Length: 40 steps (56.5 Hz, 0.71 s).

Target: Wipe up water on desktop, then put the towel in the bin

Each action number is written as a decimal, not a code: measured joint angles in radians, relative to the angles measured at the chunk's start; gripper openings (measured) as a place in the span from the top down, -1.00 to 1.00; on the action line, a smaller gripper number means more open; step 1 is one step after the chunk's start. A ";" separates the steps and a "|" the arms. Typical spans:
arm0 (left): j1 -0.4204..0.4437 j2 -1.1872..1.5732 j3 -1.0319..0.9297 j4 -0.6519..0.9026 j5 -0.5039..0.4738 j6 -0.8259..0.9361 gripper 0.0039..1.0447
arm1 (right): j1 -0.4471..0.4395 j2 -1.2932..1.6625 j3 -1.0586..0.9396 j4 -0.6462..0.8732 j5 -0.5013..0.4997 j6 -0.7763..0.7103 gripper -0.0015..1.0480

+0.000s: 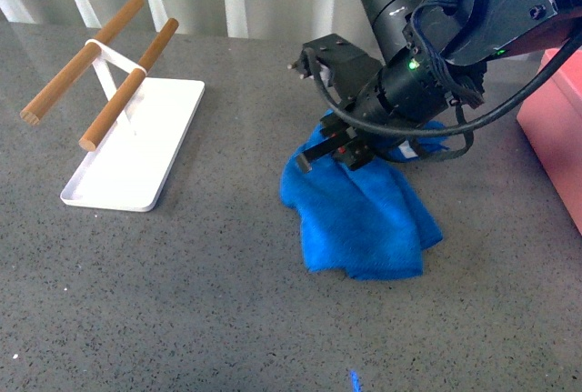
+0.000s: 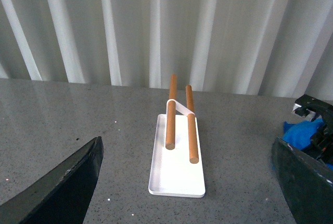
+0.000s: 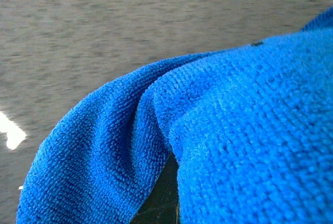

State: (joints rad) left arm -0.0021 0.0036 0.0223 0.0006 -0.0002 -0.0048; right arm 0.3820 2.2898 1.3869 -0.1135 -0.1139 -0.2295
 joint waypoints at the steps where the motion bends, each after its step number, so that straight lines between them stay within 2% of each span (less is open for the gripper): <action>1: 0.000 0.000 0.000 0.000 0.000 0.000 -0.88 | 0.005 -0.008 -0.013 0.000 -0.003 0.005 0.92; 7: 0.000 0.000 0.000 0.000 0.000 0.000 -0.88 | -0.003 -0.070 -0.116 0.009 -0.020 0.027 0.93; 20: 0.000 0.000 0.000 0.000 0.000 0.000 -0.88 | -0.126 -0.178 -0.321 0.011 0.003 -0.018 0.92; 28: 0.000 0.000 0.000 0.000 0.000 0.000 -0.88 | -0.182 -0.179 -0.322 0.006 0.027 -0.056 0.92; 40: 0.000 0.000 0.000 0.000 0.000 0.000 -0.88 | -0.183 -0.169 -0.239 0.032 0.044 -0.082 0.92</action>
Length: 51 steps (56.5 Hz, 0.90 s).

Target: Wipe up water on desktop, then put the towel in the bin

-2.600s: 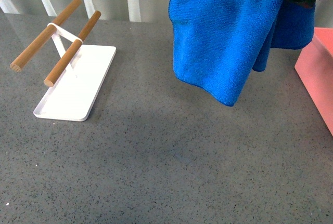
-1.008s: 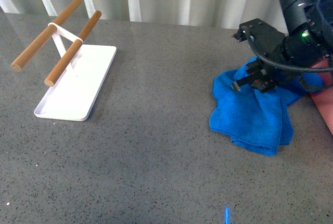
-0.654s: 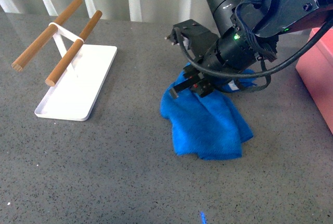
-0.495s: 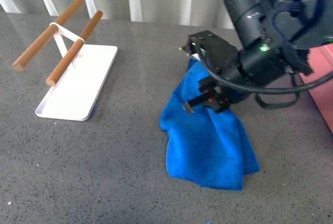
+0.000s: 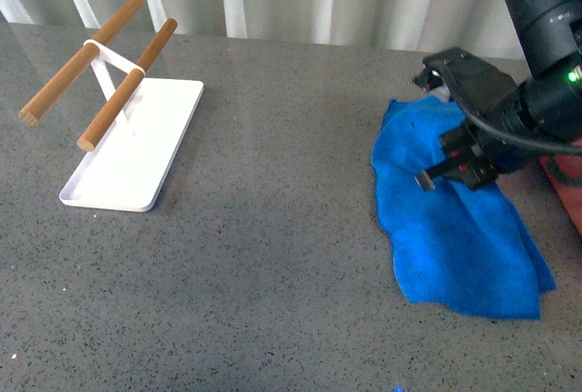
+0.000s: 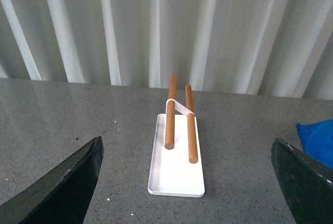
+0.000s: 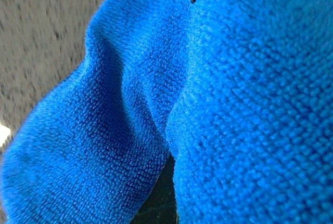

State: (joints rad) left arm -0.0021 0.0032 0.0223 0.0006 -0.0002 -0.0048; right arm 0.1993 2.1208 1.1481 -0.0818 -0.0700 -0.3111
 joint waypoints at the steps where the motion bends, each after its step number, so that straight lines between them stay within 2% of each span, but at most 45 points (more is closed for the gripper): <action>1: 0.000 0.000 0.000 0.000 0.000 0.000 -0.88 | 0.002 0.000 0.006 0.004 -0.002 0.000 0.92; 12: 0.000 0.000 0.000 0.000 0.000 0.000 -0.88 | 0.054 -0.030 0.117 0.032 -0.070 0.050 0.92; 23: 0.000 0.000 0.000 0.000 0.000 0.000 -0.88 | 0.095 -0.141 0.163 0.042 -0.069 0.114 0.92; 30: 0.000 0.000 0.000 0.000 0.000 0.000 -0.88 | 0.098 -0.247 0.164 0.078 -0.034 0.135 0.93; 37: 0.000 0.000 0.000 0.000 0.000 0.000 -0.88 | 0.084 -0.355 0.161 0.103 0.062 0.141 0.93; 43: 0.000 0.000 0.000 0.000 0.000 0.000 -0.88 | 0.056 -0.445 0.144 0.132 0.209 0.129 0.92; 51: 0.000 0.000 0.000 0.000 0.000 0.000 -0.88 | -0.009 -0.521 0.101 0.169 0.355 0.115 0.92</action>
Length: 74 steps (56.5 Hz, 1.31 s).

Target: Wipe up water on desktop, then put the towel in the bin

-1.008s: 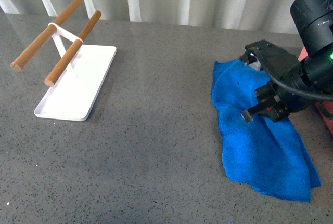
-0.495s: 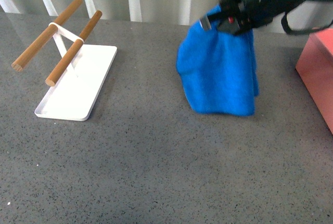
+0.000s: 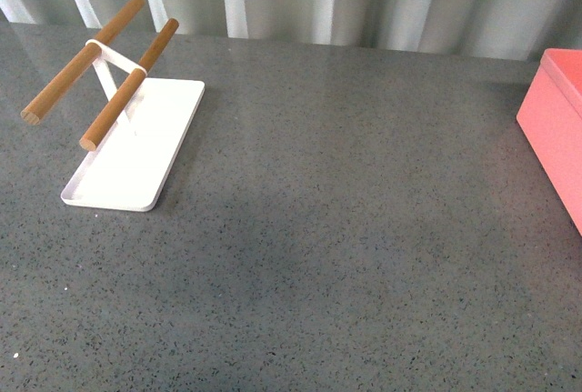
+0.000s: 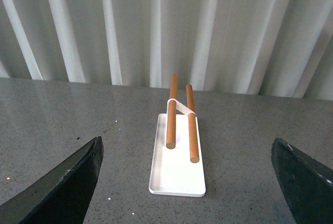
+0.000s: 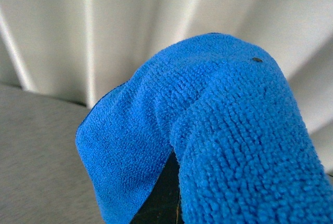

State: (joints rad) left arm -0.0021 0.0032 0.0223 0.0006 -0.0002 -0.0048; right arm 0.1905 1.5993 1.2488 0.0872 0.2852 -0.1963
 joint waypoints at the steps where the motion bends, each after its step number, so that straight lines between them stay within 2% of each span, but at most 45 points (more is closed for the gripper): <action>1: 0.000 0.000 0.000 0.000 0.000 0.000 -0.88 | -0.013 -0.008 -0.010 0.012 0.020 -0.003 0.92; 3: 0.000 0.000 0.000 0.000 0.000 0.000 -0.88 | -0.049 -0.029 -0.039 0.039 0.063 -0.013 0.92; 10: 0.000 0.000 0.000 0.000 0.000 0.000 -0.88 | -0.121 -0.069 -0.108 0.049 0.108 -0.011 0.92; 21: 0.000 0.000 0.000 0.000 0.000 0.000 -0.88 | -0.197 -0.111 -0.219 0.070 0.070 0.005 0.92; 33: 0.000 0.000 0.000 0.000 0.000 0.000 -0.88 | -0.249 -0.087 -0.246 -0.043 0.025 0.086 0.92; 43: 0.000 0.000 0.000 0.000 0.000 0.000 -0.88 | -0.288 -0.063 -0.195 -0.214 0.014 0.110 0.92; 58: 0.000 0.000 0.000 0.000 0.000 0.000 -0.88 | -0.348 -0.011 -0.092 -0.464 -0.054 0.153 0.92; 74: 0.000 0.000 0.000 0.000 0.000 0.000 -0.88 | -0.393 0.006 -0.039 -0.515 -0.079 0.151 0.92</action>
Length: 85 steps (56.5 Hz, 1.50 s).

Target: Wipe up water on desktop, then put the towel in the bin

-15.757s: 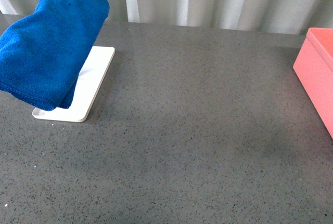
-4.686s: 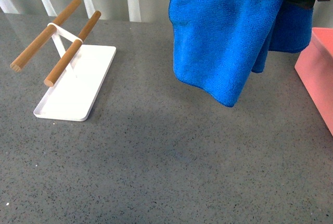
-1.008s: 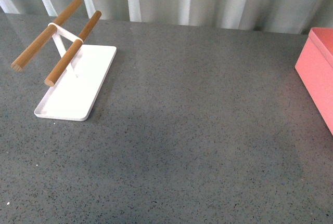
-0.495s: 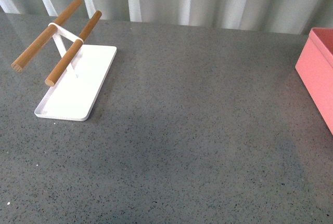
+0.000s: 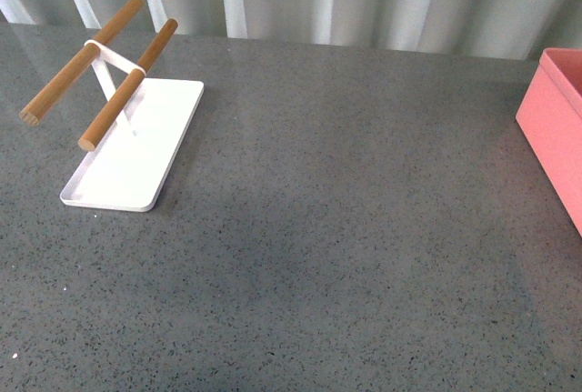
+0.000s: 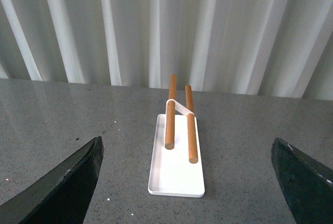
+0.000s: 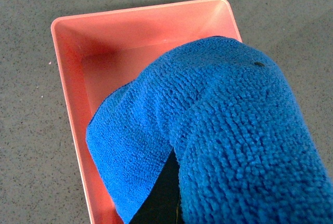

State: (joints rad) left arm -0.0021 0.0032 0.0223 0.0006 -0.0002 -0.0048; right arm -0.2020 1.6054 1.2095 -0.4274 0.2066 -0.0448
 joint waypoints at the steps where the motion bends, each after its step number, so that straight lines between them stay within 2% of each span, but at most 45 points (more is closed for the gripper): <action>1: 0.000 0.000 0.000 0.000 0.000 0.000 -0.88 | -0.003 0.004 0.004 0.004 0.000 0.000 0.92; 11: 0.000 0.000 0.000 0.000 0.000 0.000 -0.88 | -0.014 0.030 0.009 0.031 0.013 -0.016 0.93; 26: 0.000 0.000 0.000 0.000 0.000 0.000 -0.88 | -0.032 0.041 0.005 0.180 0.161 -0.186 0.92; 41: 0.000 0.000 0.000 0.000 0.000 0.000 -0.88 | -0.034 0.041 -0.003 0.175 0.158 -0.240 0.92; 51: 0.000 0.000 0.000 0.000 0.000 0.000 -0.88 | -0.034 0.041 -0.007 0.166 0.167 -0.247 0.40; 53: 0.000 0.000 0.000 0.000 0.000 0.000 -0.88 | -0.034 0.041 -0.007 0.166 0.167 -0.247 0.23; 58: 0.000 0.000 0.000 0.000 0.000 0.000 -0.88 | -0.034 0.041 -0.007 0.166 0.167 -0.247 -0.04; 75: 0.000 0.000 0.000 0.000 0.000 0.000 -0.88 | -0.034 0.041 -0.007 0.166 0.170 -0.247 -0.89; 85: 0.000 0.000 0.000 0.000 0.000 0.000 -0.88 | -0.034 0.041 -0.007 0.166 0.170 -0.248 -0.86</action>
State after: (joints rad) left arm -0.0021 0.0032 0.0223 0.0006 -0.0002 -0.0048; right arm -0.2363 1.6466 1.2026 -0.2615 0.3763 -0.2924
